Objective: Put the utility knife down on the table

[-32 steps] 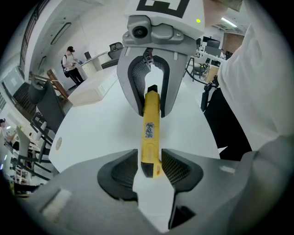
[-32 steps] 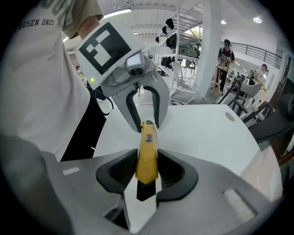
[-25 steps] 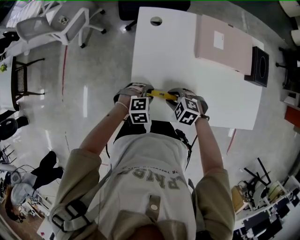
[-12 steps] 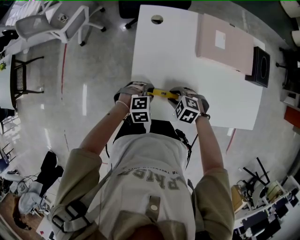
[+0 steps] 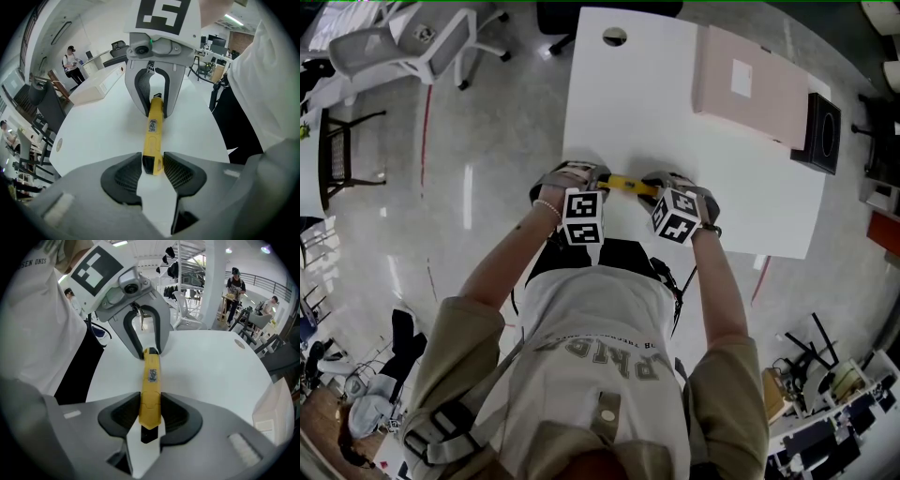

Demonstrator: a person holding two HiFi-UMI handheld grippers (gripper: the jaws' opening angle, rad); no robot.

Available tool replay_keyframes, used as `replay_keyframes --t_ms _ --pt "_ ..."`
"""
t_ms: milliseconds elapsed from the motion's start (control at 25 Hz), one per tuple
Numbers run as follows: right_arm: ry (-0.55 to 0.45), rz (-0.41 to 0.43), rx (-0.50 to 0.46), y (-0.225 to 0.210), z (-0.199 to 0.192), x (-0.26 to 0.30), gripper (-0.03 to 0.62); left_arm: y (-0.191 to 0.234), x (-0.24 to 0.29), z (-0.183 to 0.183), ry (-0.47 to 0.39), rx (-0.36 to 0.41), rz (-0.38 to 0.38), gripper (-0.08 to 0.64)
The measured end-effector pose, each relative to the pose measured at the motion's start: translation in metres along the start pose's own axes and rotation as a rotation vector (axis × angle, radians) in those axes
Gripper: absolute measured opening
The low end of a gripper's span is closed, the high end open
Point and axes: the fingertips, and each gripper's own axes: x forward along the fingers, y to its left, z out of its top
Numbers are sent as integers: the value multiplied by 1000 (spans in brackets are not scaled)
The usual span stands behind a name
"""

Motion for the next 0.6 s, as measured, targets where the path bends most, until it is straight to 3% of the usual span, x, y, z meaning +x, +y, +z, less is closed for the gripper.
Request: replay_keyframes --t_ms 600 --pt "-10 -22 25 -1 -3 -2 137 0 2 2 -30 -33 -16 146"
